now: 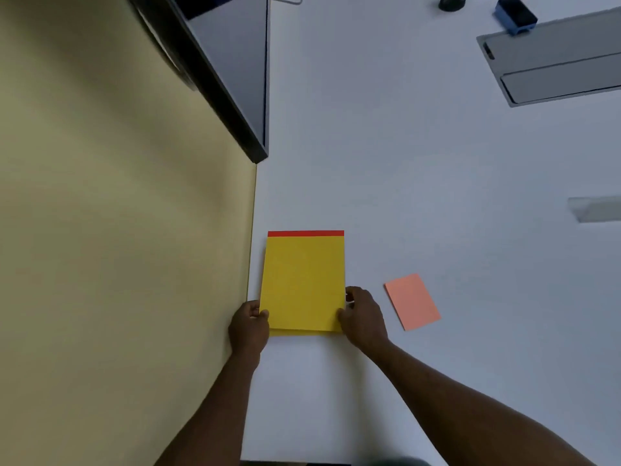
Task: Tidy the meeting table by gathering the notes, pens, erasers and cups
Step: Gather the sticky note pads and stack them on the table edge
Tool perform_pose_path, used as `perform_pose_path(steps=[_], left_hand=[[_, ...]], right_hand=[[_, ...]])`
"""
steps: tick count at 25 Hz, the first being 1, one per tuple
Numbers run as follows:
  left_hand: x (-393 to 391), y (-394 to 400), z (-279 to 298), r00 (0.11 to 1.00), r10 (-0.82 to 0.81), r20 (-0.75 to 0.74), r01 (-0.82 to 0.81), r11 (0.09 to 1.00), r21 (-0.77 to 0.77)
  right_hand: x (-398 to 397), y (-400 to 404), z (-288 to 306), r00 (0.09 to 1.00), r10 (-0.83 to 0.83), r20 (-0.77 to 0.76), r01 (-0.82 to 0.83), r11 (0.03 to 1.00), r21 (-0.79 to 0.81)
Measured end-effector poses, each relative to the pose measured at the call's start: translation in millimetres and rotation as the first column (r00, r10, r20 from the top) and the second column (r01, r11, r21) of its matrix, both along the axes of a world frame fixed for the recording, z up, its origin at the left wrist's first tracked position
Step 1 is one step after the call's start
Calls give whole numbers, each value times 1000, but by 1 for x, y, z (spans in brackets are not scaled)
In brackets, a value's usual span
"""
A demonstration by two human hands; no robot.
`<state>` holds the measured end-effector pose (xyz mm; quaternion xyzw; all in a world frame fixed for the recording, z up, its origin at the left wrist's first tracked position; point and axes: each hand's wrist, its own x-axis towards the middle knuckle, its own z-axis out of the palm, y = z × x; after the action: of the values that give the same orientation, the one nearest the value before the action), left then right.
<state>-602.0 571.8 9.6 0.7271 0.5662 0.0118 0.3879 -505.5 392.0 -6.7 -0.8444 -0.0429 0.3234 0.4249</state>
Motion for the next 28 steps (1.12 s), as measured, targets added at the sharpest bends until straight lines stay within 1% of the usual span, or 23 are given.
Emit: perform_pose_path(steps=[3, 6, 8, 12, 14, 15, 16, 18, 19, 20, 21, 24, 28], left_hand=[[-12, 1, -8, 998, -45, -51, 46, 999, 19], [-26, 1, -14, 980, -136, -143, 145, 988, 60], [-26, -2, -16, 971, -175, -164, 189, 979, 73], [-26, -2, -12, 970, -197, -143, 210, 974, 84], [-26, -2, -13, 961, -258, -103, 265, 963, 56], [-26, 1, -15, 941, -317, -117, 322, 946, 30], [-28, 3, -17, 903, -399, -162, 403, 915, -5], [-29, 3, -20, 770, -569, -288, 585, 810, -40], [-32, 1, -21, 711, -617, -337, 646, 763, -35], [-35, 0, -24, 673, -638, -375, 685, 729, -12], [-38, -2, -26, 662, -638, -394, 700, 714, 19], [-36, -2, -29, 700, -604, -381, 674, 735, 73], [-32, 3, -28, 708, -600, -373, 665, 744, 65]], right_hand=[[-9, 4, -12, 1000, 14, -11, -15, 994, -107], [-24, 7, -20, 994, 112, 17, -106, 975, -193], [-21, 5, -21, 986, 164, 35, -152, 962, -228], [-19, 8, -19, 985, 167, 42, -152, 959, -238], [-22, 5, -20, 981, 191, 35, -177, 956, -235], [-23, 5, -21, 975, 220, 34, -206, 949, -239], [-24, 2, -22, 965, 261, 33, -245, 938, -245], [-23, -6, -24, 936, 349, 47, -325, 908, -266], [-23, -8, -26, 917, 394, 56, -364, 888, -283], [-23, -10, -27, 900, 431, 68, -393, 869, -299], [-22, -12, -27, 883, 462, 76, -419, 852, -315], [-20, -15, -29, 862, 492, 123, -431, 838, -336], [-19, -17, -33, 894, 420, 159, -365, 886, -286]])
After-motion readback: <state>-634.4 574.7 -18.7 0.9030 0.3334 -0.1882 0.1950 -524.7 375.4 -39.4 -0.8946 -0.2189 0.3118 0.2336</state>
